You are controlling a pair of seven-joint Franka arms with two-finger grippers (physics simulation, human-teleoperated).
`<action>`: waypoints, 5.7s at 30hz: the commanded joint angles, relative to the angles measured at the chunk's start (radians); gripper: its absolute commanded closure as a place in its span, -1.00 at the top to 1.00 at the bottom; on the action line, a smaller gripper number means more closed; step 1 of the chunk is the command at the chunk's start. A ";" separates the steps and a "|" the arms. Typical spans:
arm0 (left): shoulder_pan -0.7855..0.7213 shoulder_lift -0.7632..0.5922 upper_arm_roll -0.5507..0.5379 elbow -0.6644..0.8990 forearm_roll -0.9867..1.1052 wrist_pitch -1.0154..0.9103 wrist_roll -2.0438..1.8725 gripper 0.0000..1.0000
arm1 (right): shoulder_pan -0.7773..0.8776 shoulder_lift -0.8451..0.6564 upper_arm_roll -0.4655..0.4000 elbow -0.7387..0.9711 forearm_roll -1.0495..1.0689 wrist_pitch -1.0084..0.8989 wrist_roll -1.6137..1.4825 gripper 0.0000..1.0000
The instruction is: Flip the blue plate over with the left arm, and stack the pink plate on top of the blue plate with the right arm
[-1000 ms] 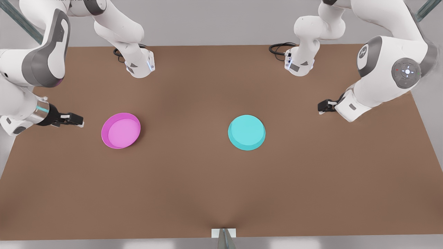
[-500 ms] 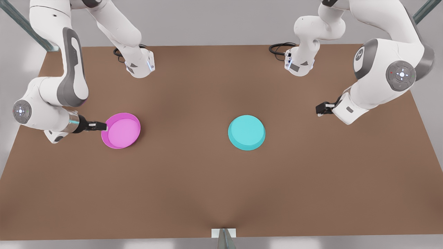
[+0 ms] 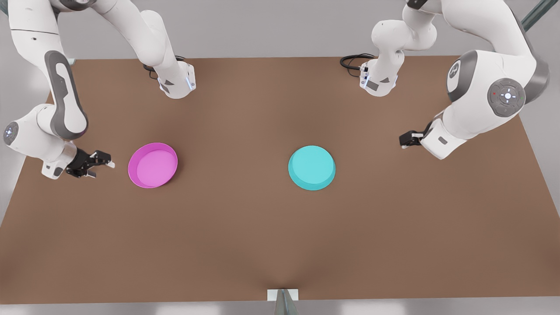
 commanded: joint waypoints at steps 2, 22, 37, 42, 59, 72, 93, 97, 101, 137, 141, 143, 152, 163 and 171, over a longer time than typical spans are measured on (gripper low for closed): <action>0.004 -0.001 0.000 -0.002 0.003 -0.002 0.000 1.00 | 0.005 0.015 -0.002 -0.007 0.003 -0.004 0.051 1.00; -0.003 0.005 0.002 -0.003 0.003 0.000 -0.012 1.00 | -0.012 0.173 -0.076 -0.125 -0.105 0.137 0.232 1.00; -0.016 0.004 0.000 -0.002 0.003 0.005 -0.052 1.00 | 0.083 0.227 -0.162 -0.123 -0.122 0.216 0.232 0.76; -0.019 0.005 0.000 -0.002 0.003 0.003 -0.054 1.00 | 0.083 0.229 -0.162 -0.143 -0.119 0.217 0.258 0.60; -0.019 0.018 0.000 0.000 0.003 0.008 -0.054 1.00 | 0.091 0.242 -0.168 -0.152 -0.127 0.237 0.261 -0.32; -0.020 0.018 0.000 -0.002 0.003 0.008 -0.054 1.00 | 0.097 0.241 -0.168 -0.151 -0.173 0.237 0.261 -0.57; -0.032 0.036 0.000 0.017 0.003 0.014 -0.070 1.00 | 0.040 0.229 -0.131 -0.145 -0.144 0.113 0.299 -0.57; -0.029 0.034 0.000 0.017 0.004 0.014 -0.072 1.00 | 0.025 0.222 -0.088 -0.143 -0.129 0.088 0.335 -0.57; -0.032 0.034 0.000 0.015 0.004 0.012 -0.074 1.00 | 0.039 0.190 -0.065 -0.135 -0.079 0.084 0.342 -0.57; -0.036 0.038 0.002 0.015 0.006 0.012 -0.075 1.00 | 2.054 -0.051 -1.225 0.043 1.083 0.150 0.513 -0.57; -0.034 0.036 0.002 0.015 0.006 0.012 -0.074 1.00 | 2.235 -0.014 -1.354 0.081 1.175 0.150 0.554 -0.57; -0.036 0.036 0.000 0.015 0.004 0.012 -0.075 1.00 | 2.322 0.021 -1.412 0.122 1.204 0.150 0.591 -0.57; -0.034 0.036 0.002 0.015 0.006 0.012 -0.075 1.00 | 2.623 0.184 -1.633 0.303 1.269 0.110 0.793 -0.57; -0.039 0.036 -0.001 0.021 -0.002 0.017 -0.074 1.00 | 2.705 0.324 -1.653 0.437 1.275 0.114 0.890 -0.57; -0.036 0.038 -0.001 0.028 0.003 0.017 -0.075 1.00 | 2.706 0.333 -1.654 0.451 1.272 0.110 0.890 1.00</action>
